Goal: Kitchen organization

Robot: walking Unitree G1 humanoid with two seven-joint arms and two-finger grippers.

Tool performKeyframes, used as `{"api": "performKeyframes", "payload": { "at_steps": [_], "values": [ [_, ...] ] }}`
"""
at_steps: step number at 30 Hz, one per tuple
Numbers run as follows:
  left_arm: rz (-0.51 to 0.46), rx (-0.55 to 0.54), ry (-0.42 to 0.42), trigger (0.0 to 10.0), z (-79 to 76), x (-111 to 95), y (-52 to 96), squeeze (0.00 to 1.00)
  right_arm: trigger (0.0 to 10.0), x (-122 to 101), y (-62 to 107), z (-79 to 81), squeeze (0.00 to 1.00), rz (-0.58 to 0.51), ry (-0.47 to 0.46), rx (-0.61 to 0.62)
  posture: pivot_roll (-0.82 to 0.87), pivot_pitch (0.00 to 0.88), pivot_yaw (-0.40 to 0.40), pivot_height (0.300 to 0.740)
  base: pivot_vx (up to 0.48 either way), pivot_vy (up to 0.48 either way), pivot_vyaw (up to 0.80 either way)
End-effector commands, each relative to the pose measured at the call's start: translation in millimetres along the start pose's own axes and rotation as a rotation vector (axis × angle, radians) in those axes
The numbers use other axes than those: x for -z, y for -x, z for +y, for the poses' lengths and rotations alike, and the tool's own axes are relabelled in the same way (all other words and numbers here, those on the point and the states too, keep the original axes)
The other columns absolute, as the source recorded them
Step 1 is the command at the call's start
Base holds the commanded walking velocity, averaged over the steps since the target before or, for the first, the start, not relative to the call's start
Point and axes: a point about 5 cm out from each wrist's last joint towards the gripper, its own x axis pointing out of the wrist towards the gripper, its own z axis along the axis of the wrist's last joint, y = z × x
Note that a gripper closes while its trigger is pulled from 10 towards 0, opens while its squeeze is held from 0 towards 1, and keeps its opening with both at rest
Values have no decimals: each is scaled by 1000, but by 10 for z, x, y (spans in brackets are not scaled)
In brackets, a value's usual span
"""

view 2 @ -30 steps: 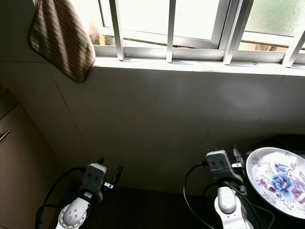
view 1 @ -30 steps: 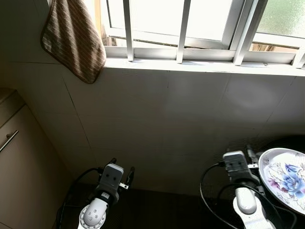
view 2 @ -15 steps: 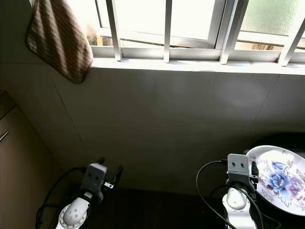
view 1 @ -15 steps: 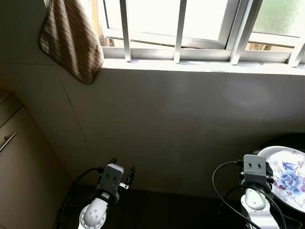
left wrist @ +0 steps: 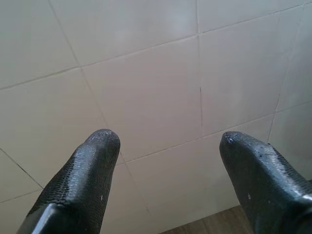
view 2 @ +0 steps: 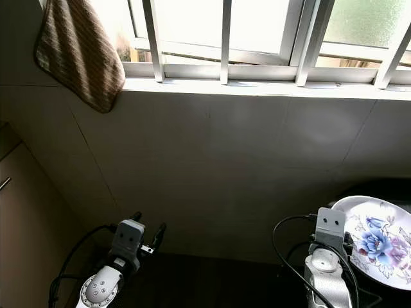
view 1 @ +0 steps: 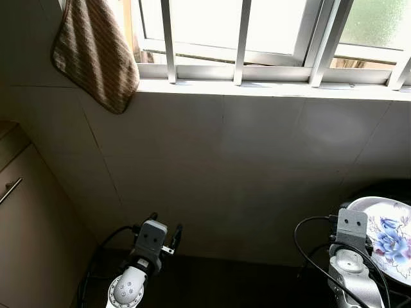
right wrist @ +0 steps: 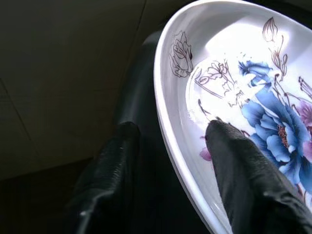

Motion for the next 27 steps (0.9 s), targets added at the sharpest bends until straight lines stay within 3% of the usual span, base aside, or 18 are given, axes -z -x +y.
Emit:
{"api": "performKeyframes", "payload": {
  "at_steps": [1,2,3,4,7,8,10,15,20,27],
  "values": [
    [-8,-7,5,10000,1,-14,-4,0,7451,-13,10,-1,0,39,4,8,41,0,-25,740,0,0,0],
    [-8,-7,6,10000,-1,-15,-3,0,4745,2,11,6,0,72,-13,5,41,0,-26,740,0,0,0],
    [-8,-7,6,10000,-1,-15,-3,0,4745,2,11,6,0,72,-13,5,41,0,-26,740,0,0,0],
    [-9,-7,7,10000,-5,-16,-3,0,549,12,9,8,0,87,-11,3,42,0,-29,740,0,0,0],
    [-9,-8,8,10000,-7,-17,-2,0,549,16,8,7,0,97,-6,2,42,0,-29,740,0,0,0],
    [-10,-8,10,10000,-9,-19,-1,0,0,33,11,7,0,105,45,0,41,0,-32,740,0,0,0],
    [-12,-9,12,10000,-12,-21,0,0,0,12,32,-7,0,85,128,18,42,0,-33,740,0,0,0],
    [-13,-9,15,10000,-19,-25,0,0,0,-64,50,-10,0,60,162,27,40,0,-32,740,0,0,0],
    [-13,-9,17,10000,-22,-25,-2,0,0,-162,77,29,0,-7,173,1,39,0,-33,740,0,0,0],
    [-15,-11,18,10000,-19,-33,-10,0,0,-338,152,77,0,-176,270,4,41,0,-33,740,0,0,0]
  ]
}}
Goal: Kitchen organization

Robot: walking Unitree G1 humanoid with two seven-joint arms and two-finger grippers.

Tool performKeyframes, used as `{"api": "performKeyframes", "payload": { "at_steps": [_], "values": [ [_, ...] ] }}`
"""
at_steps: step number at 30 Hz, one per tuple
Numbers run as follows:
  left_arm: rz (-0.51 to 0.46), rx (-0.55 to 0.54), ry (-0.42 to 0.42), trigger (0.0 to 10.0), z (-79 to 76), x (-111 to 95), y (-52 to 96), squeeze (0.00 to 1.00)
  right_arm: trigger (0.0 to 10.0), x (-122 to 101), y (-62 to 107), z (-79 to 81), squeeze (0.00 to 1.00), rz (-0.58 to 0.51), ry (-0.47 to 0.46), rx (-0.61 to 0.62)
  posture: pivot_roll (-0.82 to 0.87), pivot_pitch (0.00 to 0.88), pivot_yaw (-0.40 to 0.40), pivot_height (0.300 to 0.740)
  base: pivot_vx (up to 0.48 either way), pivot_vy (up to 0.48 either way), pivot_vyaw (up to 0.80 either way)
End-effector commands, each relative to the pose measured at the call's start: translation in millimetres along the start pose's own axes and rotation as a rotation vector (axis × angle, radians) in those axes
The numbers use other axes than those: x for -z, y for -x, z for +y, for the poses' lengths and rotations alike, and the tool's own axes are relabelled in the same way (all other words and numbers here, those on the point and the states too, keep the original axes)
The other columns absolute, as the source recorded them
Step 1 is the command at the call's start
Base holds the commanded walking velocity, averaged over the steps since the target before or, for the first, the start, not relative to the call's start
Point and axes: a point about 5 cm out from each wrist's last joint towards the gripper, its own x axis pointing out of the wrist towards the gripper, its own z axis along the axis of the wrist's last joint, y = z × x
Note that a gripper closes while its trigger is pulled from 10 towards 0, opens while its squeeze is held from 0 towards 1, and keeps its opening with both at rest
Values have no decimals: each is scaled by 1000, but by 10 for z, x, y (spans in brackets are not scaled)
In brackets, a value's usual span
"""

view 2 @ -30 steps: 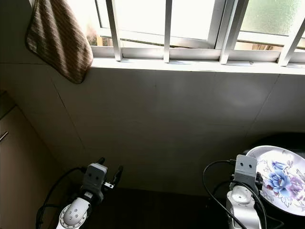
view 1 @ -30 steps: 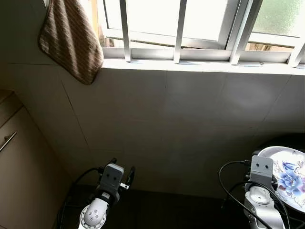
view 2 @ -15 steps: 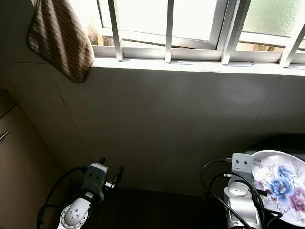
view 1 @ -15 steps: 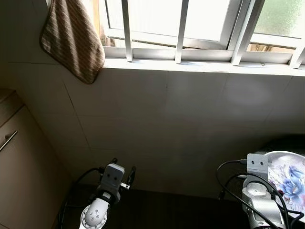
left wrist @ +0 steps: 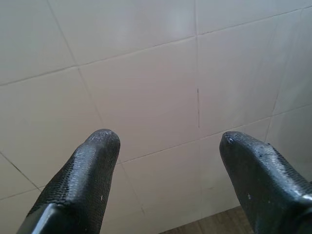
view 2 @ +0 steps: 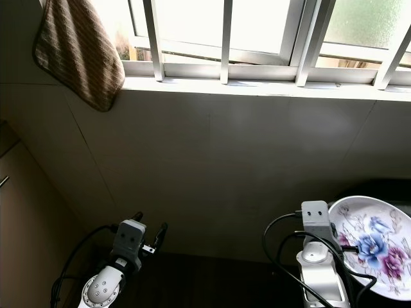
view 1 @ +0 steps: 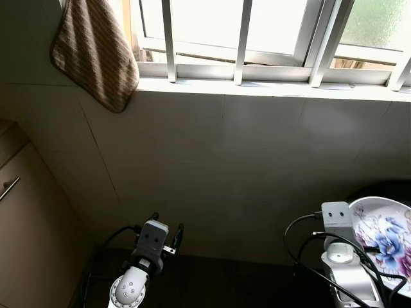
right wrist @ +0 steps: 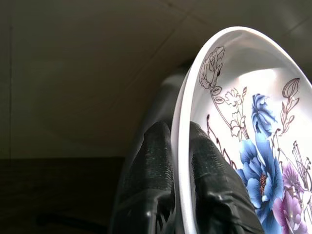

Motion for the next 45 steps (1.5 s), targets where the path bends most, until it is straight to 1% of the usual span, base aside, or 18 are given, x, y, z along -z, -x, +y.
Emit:
{"api": "performKeyframes", "payload": {
  "at_steps": [1,7,10,12,15,16,17,18,19,21,23,30,32,40,42,43,44,45],
  "values": [
    [-10,-9,5,10000,9,-25,-5,0,0,-105,8,-82,0,-68,17,38,41,0,-33,740,0,0,0],
    [-11,-9,6,10000,16,-28,-11,0,0,-139,25,-71,0,-112,32,40,42,0,-33,740,0,0,0],
    [-11,-10,6,10000,21,-30,-16,0,0,-184,41,-67,0,-158,57,48,42,0,-34,740,0,0,0],
    [-12,-11,5,10000,26,-32,-21,0,0,-244,65,-42,0,-201,40,38,43,0,-34,740,0,0,0],
    [-13,-12,5,10000,28,-36,-24,0,0,-329,108,31,0,-256,-10,-18,43,0,-34,740,0,0,267],
    [-14,-12,6,10000,29,-38,-28,0,0,-364,145,115,0,-274,-38,-85,45,0,-36,740,0,0,800],
    [-14,-12,6,10000,29,-38,-28,0,0,-364,145,115,0,-274,-38,-85,45,0,-36,740,0,0,800],
    [-16,-13,7,10000,30,-42,-33,0,0,-384,175,184,0,-279,-66,-136,48,0,-38,740,0,0,800],
    [-18,-14,8,10000,31,-45,-35,0,0,-383,190,222,0,-279,-60,-154,50,0,-39,740,0,0,800],
    [-19,-14,9,10000,31,-46,-35,0,0,-381,195,235,0,-279,-54,-160,50,0,-39,740,0,0,800],
    [-22,-16,11,10000,33,-50,-34,0,0,-388,221,281,0,-280,-70,-191,52,0,-41,740,0,0,800],
    [-23,-15,13,10000,30,-54,-40,0,0,-521,323,378,0,-364,-58,-273,50,0,-43,740,0,0,800],
    [-23,-15,14,10000,26,-56,-42,0,0,-548,358,421,0,-370,-59,-307,53,0,-45,740,0,0,800],
    [-26,-16,17,10000,16,-64,-46,0,0,-555,430,496,0,-362,-56,-373,55,0,-53,740,0,0,800],
    [-27,-16,18,10000,12,-66,-48,0,0,-575,501,556,0,-366,-110,-465,53,0,-54,740,0,0,800],
    [-27,-16,18,10000,12,-66,-48,0,0,-575,501,556,0,-366,-110,-465,53,0,-54,740,0,0,800],
    [-28,-16,19,10000,9,-66,-48,0,0,-568,548,606,0,-357,-124,-538,53,0,-54,740,0,0,800],
    [-28,-16,19,10000,8,-67,-49,0,0,-564,564,623,0,-353,-127,-563,53,0,-54,740,0,0,800]
  ]
}}
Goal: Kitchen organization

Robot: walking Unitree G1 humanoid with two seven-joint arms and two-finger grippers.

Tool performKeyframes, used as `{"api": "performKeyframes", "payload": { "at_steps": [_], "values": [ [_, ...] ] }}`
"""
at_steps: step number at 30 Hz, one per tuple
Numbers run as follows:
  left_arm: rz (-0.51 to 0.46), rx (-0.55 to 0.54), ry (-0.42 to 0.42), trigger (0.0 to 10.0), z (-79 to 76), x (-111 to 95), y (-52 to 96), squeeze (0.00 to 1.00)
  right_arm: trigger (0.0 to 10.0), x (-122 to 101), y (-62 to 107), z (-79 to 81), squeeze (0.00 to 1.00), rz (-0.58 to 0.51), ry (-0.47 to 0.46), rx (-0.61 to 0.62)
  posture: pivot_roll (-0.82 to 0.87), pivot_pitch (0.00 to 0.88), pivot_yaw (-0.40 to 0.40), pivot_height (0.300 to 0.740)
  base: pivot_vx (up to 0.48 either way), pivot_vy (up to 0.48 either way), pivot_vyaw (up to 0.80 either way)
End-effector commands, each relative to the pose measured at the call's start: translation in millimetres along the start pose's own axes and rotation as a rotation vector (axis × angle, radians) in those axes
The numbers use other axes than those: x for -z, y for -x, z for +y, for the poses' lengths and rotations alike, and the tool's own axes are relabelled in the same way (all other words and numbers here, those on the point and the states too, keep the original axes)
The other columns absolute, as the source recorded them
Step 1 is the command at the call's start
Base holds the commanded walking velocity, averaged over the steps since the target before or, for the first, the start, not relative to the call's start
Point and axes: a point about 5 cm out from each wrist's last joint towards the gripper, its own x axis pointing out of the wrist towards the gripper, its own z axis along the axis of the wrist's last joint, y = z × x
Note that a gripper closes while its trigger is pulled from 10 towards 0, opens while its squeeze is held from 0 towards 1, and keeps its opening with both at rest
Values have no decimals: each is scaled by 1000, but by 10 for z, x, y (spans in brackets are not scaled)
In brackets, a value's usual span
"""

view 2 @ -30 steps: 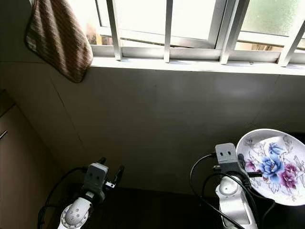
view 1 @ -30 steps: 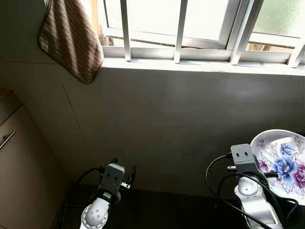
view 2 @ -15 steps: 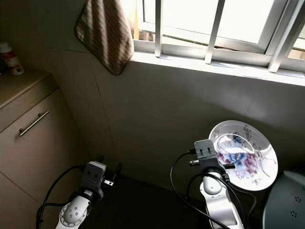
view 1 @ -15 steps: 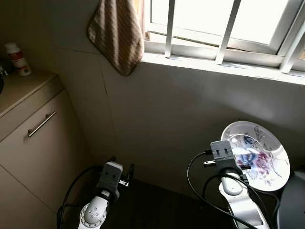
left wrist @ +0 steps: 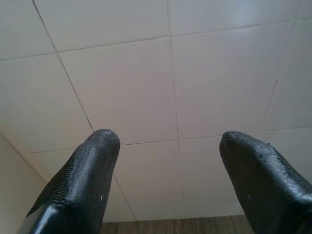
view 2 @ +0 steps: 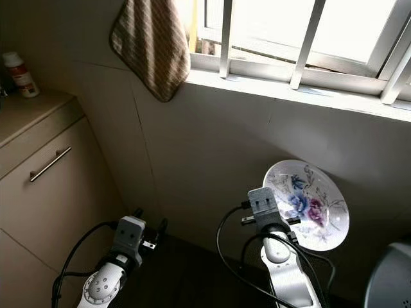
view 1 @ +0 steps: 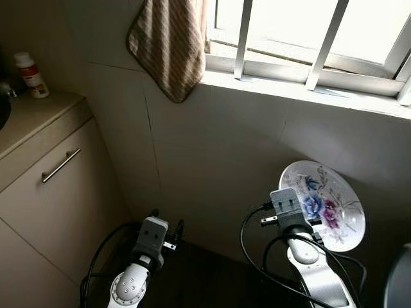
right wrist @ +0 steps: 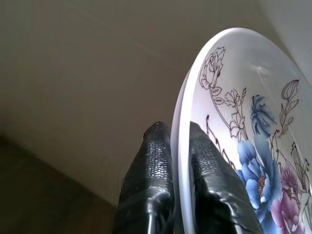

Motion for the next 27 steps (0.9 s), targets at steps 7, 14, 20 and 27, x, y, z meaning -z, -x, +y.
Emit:
{"api": "performKeyframes", "payload": {
  "at_steps": [7,14,20,27],
  "values": [
    [-8,-4,7,10000,-6,-18,-5,0,0,-6,69,149,0,67,-171,-167,52,0,-56,740,0,0,296],
    [-8,-6,9,10000,-9,-21,-13,0,0,-51,40,188,0,56,-240,-244,56,0,-58,740,0,0,229],
    [-9,-6,9,10000,-9,-23,-17,0,0,-61,32,250,0,35,-231,-335,61,0,-59,740,0,0,800],
    [-8,-8,9,10000,-5,-24,-18,0,0,-85,25,297,0,1,-205,-394,67,0,-62,740,0,0,800]
  ]
}}
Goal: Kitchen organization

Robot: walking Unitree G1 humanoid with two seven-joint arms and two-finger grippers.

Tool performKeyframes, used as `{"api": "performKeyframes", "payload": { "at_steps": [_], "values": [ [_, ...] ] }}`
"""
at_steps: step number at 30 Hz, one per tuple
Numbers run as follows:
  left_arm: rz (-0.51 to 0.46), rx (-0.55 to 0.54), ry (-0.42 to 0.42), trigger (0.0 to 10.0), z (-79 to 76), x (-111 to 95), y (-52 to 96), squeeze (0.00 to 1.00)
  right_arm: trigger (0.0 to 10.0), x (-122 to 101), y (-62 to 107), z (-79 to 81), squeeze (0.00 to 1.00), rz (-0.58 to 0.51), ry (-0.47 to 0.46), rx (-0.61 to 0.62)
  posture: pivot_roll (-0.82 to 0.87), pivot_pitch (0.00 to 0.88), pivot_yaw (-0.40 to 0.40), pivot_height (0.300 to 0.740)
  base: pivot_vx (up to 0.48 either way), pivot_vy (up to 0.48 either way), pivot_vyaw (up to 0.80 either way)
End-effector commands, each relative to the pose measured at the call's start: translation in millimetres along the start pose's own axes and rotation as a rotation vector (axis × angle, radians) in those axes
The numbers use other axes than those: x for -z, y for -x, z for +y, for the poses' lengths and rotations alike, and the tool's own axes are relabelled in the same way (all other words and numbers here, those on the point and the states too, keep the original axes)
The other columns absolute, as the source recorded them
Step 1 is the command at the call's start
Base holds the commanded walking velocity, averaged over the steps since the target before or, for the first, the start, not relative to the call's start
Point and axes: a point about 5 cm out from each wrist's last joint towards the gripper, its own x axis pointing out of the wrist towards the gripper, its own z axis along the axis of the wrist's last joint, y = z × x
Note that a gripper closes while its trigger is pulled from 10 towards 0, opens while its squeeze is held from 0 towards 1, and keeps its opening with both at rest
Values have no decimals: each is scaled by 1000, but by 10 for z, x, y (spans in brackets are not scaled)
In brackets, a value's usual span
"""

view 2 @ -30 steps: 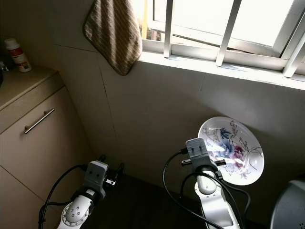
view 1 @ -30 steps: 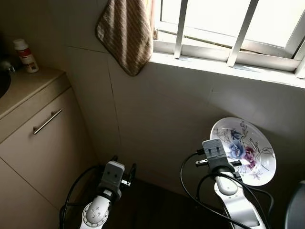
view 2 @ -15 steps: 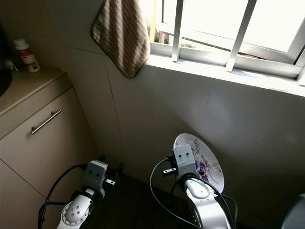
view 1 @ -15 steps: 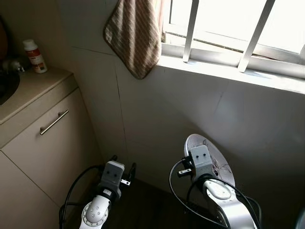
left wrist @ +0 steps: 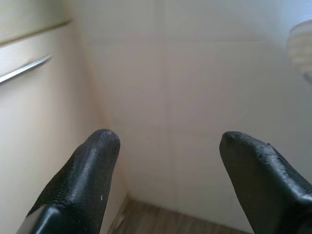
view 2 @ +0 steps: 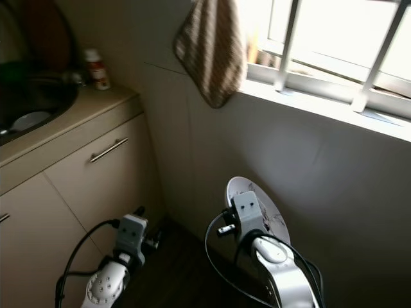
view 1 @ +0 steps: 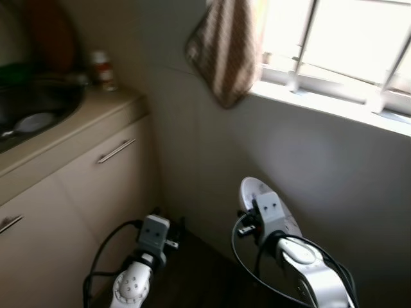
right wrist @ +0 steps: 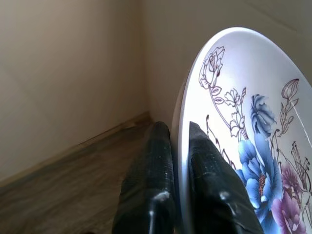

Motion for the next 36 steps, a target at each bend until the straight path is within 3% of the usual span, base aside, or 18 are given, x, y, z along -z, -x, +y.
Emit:
{"api": "performKeyframes", "payload": {
  "at_steps": [1,16,22,27,30,35,36],
  "values": [
    [-5,-1,1,10000,3,-18,-18,0,0,-39,3,21,0,-32,14,-21,69,0,-62,740,0,0,800],
    [-3,-4,-11,10000,25,-18,-14,0,0,-75,-52,-12,0,-82,84,-16,77,0,-56,740,0,0,800],
    [-7,-11,-18,10000,37,-22,-15,0,0,-159,-87,-24,0,-149,136,0,84,0,-54,740,0,0,800],
    [-14,-25,-42,10000,60,-35,-9,0,0,-261,-107,-38,0,-212,173,25,85,0,-51,740,0,0,800],
    [-43,-64,-113,10000,127,-125,-10,0,0,-346,-92,-79,0,-266,205,58,76,0,-47,740,0,0,800],
    [-131,-168,-98,10000,313,-404,-120,0,0,-609,-23,-183,0,-432,464,188,75,0,-51,740,0,0,800],
    [-163,-171,-97,10000,314,-500,-160,0,1294,-657,-14,-182,0,-462,496,198,77,0,-52,740,0,0,413]
  ]
}}
